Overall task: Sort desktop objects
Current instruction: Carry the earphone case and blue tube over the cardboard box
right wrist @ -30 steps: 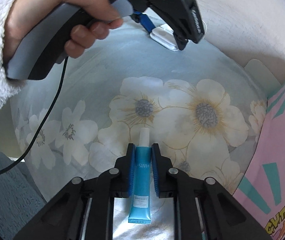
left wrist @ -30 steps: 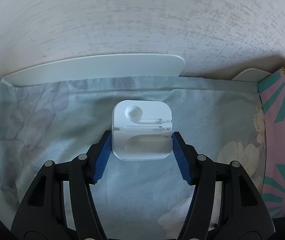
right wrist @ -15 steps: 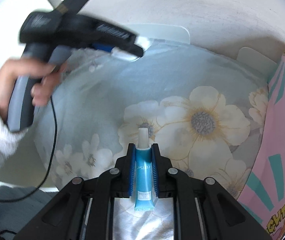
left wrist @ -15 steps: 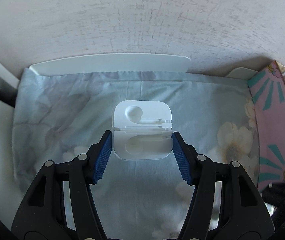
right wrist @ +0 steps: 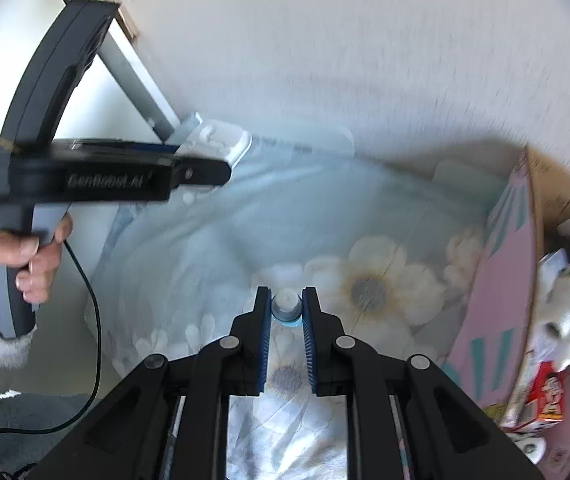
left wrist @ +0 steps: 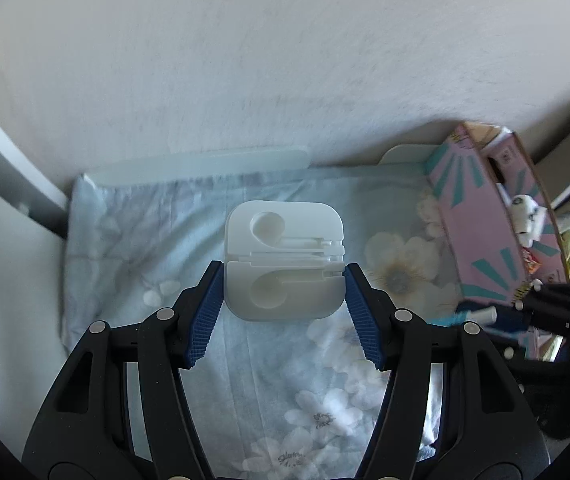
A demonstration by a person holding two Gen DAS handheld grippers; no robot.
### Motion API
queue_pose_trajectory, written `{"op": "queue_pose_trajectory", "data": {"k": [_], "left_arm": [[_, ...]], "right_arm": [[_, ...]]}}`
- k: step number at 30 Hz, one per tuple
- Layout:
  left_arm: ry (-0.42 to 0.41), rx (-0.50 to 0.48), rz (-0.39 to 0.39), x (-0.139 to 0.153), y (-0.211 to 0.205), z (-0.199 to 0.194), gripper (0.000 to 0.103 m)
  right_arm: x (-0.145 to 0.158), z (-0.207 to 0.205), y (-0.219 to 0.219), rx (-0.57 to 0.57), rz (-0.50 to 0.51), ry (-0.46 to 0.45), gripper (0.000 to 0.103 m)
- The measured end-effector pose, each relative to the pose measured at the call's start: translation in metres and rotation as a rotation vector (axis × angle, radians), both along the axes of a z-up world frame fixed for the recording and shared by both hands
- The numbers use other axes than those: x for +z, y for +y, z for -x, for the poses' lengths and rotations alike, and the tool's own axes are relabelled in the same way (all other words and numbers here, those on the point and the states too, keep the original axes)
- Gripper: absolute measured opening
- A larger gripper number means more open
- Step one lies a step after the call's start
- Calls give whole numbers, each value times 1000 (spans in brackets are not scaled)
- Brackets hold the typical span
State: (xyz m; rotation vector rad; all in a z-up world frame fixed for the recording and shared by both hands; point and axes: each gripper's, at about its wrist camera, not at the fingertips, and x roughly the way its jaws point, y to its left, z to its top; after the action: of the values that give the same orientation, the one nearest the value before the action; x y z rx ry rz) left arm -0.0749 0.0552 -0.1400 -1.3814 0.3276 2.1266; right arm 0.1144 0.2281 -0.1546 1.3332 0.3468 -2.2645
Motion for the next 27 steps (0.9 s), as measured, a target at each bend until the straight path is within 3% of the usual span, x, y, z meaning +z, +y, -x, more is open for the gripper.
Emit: {"op": "queue_pose_trajectory", "data": {"k": [6, 12, 18, 27], "left_arm": [[55, -67, -23, 37, 12, -9, 57], [86, -147, -50, 56, 44, -21, 57], [90, -252, -84, 70, 89, -39, 57], [76, -421, -98, 68, 171, -81, 57]], "right_arm": [[32, 6, -3, -10, -2, 90, 14], [71, 0, 18, -53, -10, 152, 14], [105, -12, 60, -164, -13, 197, 14], [120, -36, 136, -345, -44, 193, 14]]}}
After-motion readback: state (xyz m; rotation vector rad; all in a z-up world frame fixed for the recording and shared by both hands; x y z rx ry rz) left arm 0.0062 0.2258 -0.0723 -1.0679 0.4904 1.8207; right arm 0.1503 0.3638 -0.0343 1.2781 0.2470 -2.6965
